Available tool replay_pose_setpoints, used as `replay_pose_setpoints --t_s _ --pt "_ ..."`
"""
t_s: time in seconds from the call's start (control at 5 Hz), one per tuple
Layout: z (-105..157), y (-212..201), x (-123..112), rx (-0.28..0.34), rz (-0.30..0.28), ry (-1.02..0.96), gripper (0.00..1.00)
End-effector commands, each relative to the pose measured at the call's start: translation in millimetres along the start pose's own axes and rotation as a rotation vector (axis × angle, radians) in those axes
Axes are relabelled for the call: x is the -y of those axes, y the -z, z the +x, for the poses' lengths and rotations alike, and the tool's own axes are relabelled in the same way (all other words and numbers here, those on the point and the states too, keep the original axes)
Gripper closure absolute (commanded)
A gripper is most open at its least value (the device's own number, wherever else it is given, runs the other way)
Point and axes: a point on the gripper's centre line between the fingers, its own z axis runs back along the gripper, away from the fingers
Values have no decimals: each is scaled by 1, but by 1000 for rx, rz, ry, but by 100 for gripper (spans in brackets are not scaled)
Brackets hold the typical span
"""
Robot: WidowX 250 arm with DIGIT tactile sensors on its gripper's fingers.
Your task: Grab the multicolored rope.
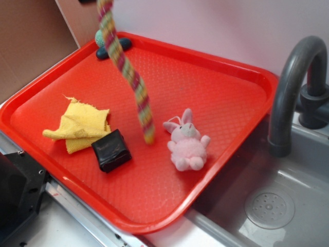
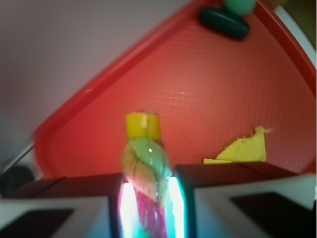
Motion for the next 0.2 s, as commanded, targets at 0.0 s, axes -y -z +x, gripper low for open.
replay_pose_setpoints --t_s 0.0 --pt "4 -41 3 9 -12 128 100"
